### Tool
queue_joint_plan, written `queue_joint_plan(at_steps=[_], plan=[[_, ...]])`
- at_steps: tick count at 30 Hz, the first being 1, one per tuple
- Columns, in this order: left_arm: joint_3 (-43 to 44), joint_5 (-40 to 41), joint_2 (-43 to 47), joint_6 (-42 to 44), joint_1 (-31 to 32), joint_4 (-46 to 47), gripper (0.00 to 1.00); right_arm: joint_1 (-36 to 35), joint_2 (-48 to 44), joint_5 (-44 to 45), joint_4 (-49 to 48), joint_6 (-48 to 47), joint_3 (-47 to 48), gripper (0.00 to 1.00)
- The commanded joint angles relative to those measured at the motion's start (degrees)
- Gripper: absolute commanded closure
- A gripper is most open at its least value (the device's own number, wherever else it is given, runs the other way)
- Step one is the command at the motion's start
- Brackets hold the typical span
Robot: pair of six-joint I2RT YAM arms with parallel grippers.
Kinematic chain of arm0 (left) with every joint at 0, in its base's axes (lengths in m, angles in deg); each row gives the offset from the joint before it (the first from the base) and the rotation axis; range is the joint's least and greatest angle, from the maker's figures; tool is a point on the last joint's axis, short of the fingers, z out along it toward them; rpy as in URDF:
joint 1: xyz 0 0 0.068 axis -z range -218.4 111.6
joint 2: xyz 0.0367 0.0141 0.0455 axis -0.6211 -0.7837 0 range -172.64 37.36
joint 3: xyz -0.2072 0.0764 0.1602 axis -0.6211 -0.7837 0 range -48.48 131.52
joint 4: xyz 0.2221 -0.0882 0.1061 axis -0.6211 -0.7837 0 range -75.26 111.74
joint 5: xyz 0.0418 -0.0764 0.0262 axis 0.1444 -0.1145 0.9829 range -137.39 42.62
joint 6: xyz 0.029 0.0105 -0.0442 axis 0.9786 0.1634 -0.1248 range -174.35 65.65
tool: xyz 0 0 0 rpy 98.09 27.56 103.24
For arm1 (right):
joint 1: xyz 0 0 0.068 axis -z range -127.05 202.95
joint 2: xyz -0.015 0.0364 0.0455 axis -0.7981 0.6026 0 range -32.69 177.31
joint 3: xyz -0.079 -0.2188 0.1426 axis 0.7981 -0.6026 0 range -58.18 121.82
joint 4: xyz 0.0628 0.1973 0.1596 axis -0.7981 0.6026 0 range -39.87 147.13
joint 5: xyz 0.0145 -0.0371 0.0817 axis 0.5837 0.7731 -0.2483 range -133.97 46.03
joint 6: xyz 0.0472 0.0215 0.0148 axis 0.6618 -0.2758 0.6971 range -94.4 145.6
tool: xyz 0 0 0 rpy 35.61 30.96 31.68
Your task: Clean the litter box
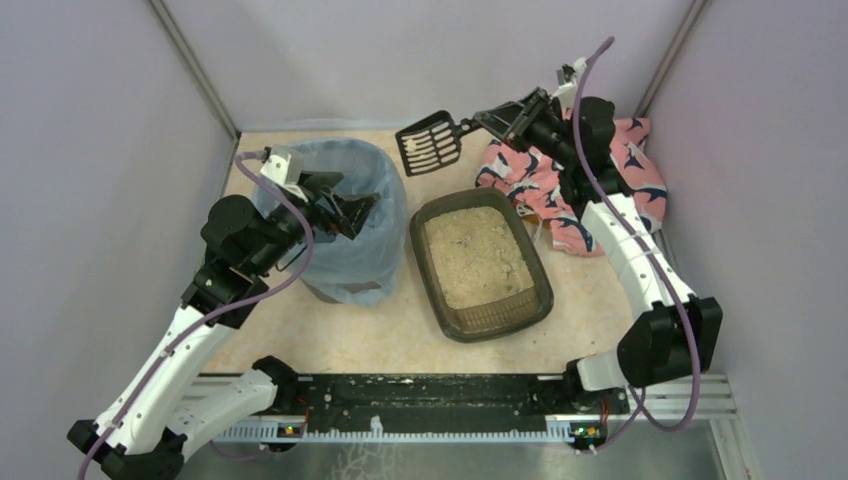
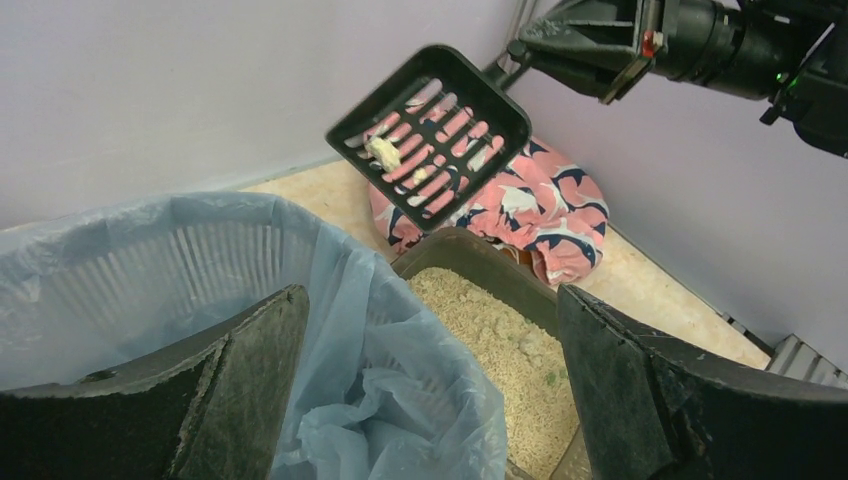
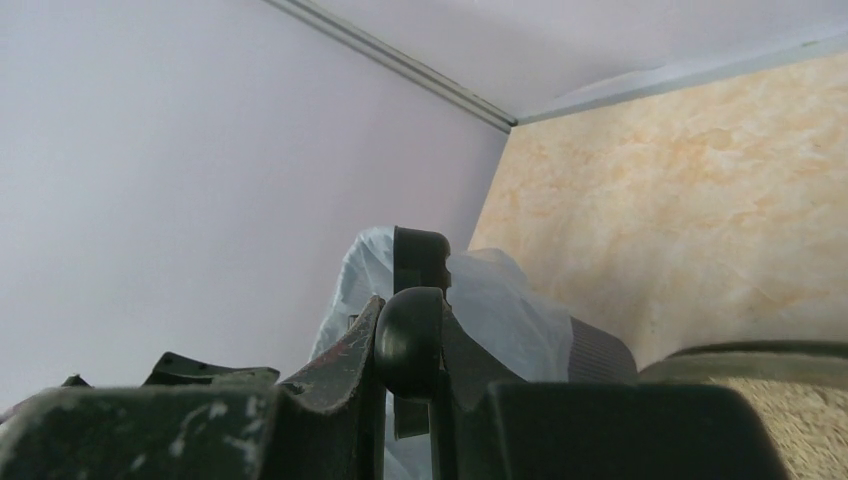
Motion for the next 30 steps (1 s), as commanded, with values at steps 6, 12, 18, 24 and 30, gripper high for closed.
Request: queue_joint_plan(at_steps=[6, 12, 18, 24, 30], plan=[[-0.94, 5.14, 2.07, 2.66, -0.17, 0.98, 0.01, -10.22, 9.7, 3.83, -0.58, -3.76, 15.71, 1.0], [-1.14, 8.54, 4.54, 3.06, -0.16, 0.72, 0.01, -17.74, 16.07, 6.66, 10.56, -21.17, 28.74, 1.0], [-2.12, 10.4, 5.5, 3.5, -0.22, 0.26, 0.01, -26.34, 19.56, 13.73, 18.98, -36.54, 37.71, 1.0], [-2.77, 11.12, 4.87, 3.64, -0.31, 0.78, 0.01, -36.59, 22.04, 22.36, 24.72, -54.35, 44.47, 1.0], [-3.2, 11.07, 4.85, 3.43, -0.62, 1.38, 0.01, -40.64, 20.8, 30.08, 22.67, -60.34, 42.87, 1.0]])
